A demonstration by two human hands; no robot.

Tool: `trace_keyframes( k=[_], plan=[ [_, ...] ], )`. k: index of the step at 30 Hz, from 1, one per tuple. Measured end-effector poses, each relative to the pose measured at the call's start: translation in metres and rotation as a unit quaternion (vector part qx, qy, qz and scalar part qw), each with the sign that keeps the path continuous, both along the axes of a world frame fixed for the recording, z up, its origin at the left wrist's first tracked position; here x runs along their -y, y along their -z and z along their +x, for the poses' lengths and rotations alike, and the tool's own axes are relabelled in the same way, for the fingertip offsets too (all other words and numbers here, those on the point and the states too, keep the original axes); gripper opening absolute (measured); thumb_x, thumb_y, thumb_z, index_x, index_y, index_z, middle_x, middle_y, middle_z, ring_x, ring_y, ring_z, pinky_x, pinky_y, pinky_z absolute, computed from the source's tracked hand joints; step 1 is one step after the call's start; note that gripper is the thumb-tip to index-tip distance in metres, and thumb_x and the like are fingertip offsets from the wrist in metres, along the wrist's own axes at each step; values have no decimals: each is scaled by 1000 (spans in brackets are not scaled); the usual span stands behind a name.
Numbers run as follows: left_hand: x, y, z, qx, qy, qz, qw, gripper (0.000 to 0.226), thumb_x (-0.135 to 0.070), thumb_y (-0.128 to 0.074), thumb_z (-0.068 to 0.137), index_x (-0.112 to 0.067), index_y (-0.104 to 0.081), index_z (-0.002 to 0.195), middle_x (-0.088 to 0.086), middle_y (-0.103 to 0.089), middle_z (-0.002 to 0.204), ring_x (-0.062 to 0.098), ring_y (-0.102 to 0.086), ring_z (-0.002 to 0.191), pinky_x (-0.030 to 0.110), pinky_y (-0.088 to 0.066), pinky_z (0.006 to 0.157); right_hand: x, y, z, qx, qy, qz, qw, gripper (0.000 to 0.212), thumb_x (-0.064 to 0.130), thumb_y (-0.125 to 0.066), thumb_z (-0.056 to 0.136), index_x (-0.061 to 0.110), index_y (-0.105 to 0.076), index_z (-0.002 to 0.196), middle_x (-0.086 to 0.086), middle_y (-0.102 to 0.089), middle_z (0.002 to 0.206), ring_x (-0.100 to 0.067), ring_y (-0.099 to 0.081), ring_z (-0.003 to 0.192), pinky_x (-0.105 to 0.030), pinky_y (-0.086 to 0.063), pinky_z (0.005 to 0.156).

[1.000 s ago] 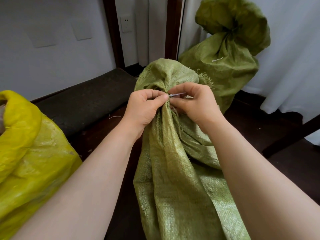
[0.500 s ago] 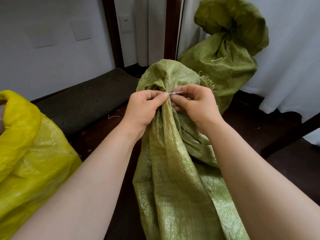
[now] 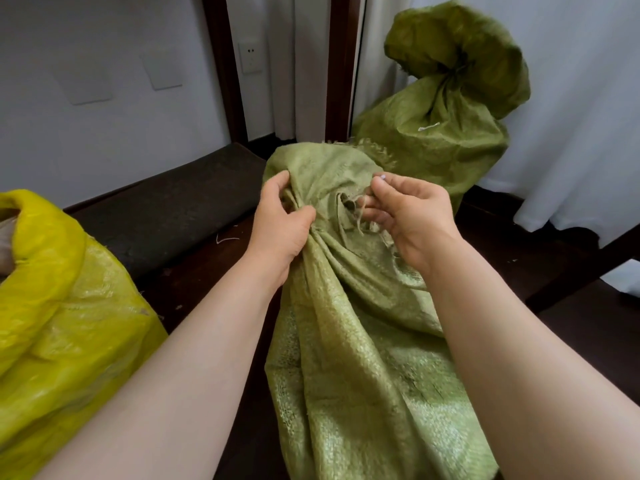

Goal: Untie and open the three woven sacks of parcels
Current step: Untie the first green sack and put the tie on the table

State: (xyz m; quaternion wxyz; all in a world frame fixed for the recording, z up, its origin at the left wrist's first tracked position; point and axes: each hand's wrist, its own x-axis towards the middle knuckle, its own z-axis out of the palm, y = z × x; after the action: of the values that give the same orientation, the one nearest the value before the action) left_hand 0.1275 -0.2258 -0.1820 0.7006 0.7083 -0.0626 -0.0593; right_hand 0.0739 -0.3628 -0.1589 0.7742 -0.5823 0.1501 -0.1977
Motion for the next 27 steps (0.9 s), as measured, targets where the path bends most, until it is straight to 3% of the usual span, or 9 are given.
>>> trace_keyframes(
  k=[3,6,10,13,17,20,23,27],
  plan=[
    [1,-1,-1,57,32,82,994,91,-25,-77,73,-40,-24,144,-2,-33,145,15,-37,130,36,-33,109,4,-5,1,-12,24,-108,994,3,4,-65,85,5,-67,88,-7,-62,74,-11,-57,61,-18,-47,52],
    [2,-1,-2,82,55,242,965,86,-14,-68,80,-41,-20,146,8,-28,142,25,-36,129,35,-28,110,5,-18,-1,4,59,-121,991,6,6,-70,82,10,-68,84,-3,-65,69,-11,-59,59,-19,-46,51],
    [-4,5,-8,-5,94,484,870,84,-35,-60,86,-48,-3,146,18,-13,150,41,-11,140,50,-22,113,16,-42,-10,62,141,-141,978,20,8,-75,77,20,-70,92,3,-70,81,-4,-65,71,-12,-50,61],
    [-4,-21,-9,-15,84,576,813,85,-47,-60,82,-37,-7,147,24,-1,154,44,6,141,63,-13,111,20,-61,-17,104,200,-122,966,15,10,-78,73,15,-75,87,5,-72,80,2,-67,73,-9,-50,68],
    [13,-88,-6,95,18,570,816,66,-37,-59,83,-26,-31,143,16,-7,156,37,10,143,64,-1,111,25,-100,-13,157,220,-2,963,13,11,-80,71,15,-75,83,-1,-74,83,-10,-69,79,-20,-54,74],
    [30,-153,-3,249,-31,555,793,52,-34,-57,85,-20,-45,134,14,-18,155,32,3,145,54,3,115,27,-141,-2,184,216,68,956,14,11,-82,69,13,-76,81,-5,-71,77,-12,-60,63,-20,-49,56],
    [44,-217,5,370,-72,540,753,48,-32,-56,87,-14,-48,131,13,-22,154,29,-3,146,43,3,117,25,-186,10,195,196,54,959,13,10,-82,69,11,-74,80,-7,-72,74,-7,-56,49,-16,-43,44],
    [58,-291,23,436,-117,535,714,60,-28,-56,83,-9,-38,138,13,-30,149,29,-11,144,41,-2,118,24,-247,34,222,179,23,958,12,9,-81,71,11,-74,81,-9,-72,74,-5,-47,41,-15,-39,39]
  ],
)
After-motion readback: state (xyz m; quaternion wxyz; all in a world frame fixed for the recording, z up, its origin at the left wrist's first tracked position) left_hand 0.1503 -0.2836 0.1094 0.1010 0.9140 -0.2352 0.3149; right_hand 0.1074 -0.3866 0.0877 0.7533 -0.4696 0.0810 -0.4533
